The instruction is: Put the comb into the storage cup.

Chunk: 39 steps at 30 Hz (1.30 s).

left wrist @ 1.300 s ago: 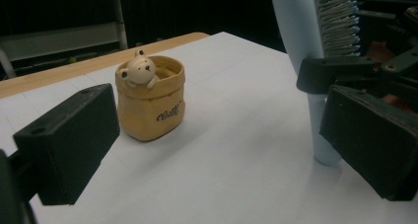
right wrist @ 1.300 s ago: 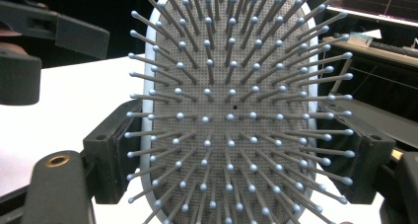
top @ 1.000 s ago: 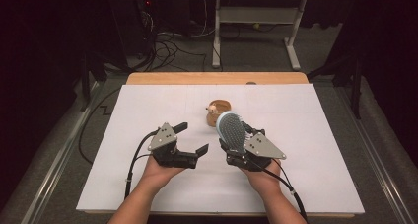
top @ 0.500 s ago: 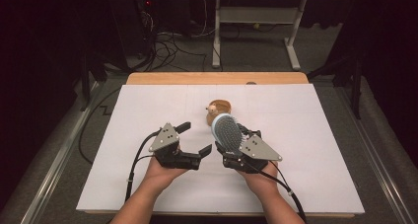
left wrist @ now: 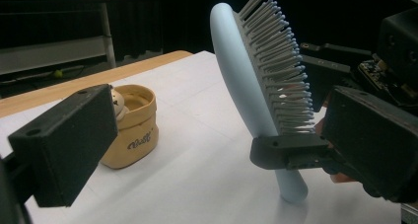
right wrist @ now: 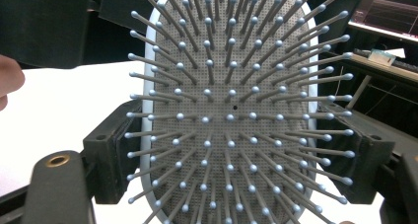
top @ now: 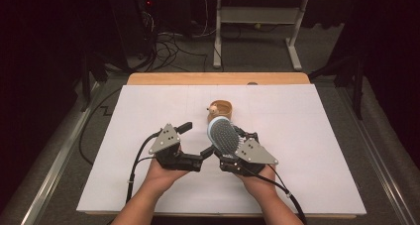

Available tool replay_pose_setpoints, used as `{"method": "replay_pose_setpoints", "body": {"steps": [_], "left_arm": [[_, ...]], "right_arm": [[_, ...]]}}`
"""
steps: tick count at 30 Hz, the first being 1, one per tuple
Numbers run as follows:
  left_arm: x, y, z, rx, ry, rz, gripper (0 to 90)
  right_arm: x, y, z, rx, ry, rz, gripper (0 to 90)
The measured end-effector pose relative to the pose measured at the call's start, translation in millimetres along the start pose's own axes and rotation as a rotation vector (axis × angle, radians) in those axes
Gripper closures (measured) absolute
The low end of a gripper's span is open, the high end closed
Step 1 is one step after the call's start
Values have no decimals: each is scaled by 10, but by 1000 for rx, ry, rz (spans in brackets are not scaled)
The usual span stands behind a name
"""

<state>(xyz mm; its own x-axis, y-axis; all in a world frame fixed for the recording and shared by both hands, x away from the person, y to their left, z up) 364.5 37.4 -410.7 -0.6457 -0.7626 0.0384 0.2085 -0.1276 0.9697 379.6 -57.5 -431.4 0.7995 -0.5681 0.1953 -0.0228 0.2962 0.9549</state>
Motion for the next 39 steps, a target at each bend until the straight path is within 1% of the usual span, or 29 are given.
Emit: {"method": "replay_pose_setpoints", "body": {"steps": [4,12,18,21,23,29,31,35,39], "left_arm": [[6,-1,-6,-1,2,2,11],[45,26,4,5,-20,16,11],[55,31,-2,6,-27,27,13],[58,32,-3,7,-25,29,16],[45,28,-3,-4,-23,39,15],[40,38,4,2,-20,41,18],[35,41,-2,4,-12,45,22],[53,37,-8,4,-24,44,39],[47,43,-7,4,-25,59,37]], "right_arm": [[-43,2,-16,-3,9,9,207],[-119,17,-49,-6,26,23,207],[-162,5,-77,-13,37,29,207],[-184,10,-85,-13,40,32,207],[-194,16,-87,-12,42,35,207],[-225,32,-92,-9,46,42,207],[-235,35,-95,-9,49,44,207],[-247,35,-107,-10,52,47,207],[-264,30,-113,-16,59,48,207]]}}
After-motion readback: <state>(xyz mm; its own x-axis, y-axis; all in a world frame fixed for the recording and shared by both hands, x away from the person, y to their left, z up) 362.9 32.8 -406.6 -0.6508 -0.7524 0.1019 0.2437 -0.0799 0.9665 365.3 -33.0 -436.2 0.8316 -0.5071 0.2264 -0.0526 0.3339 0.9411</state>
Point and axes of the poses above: each handheld gripper's, and its own axes: z roughly backward along the jaws, y roughly out of its top, x roughly to its right, the point moved 10 cm from there along -z, roughly forward along the jaws, and after that the axes turned 13 degrees about y, right-handed, at the moved point
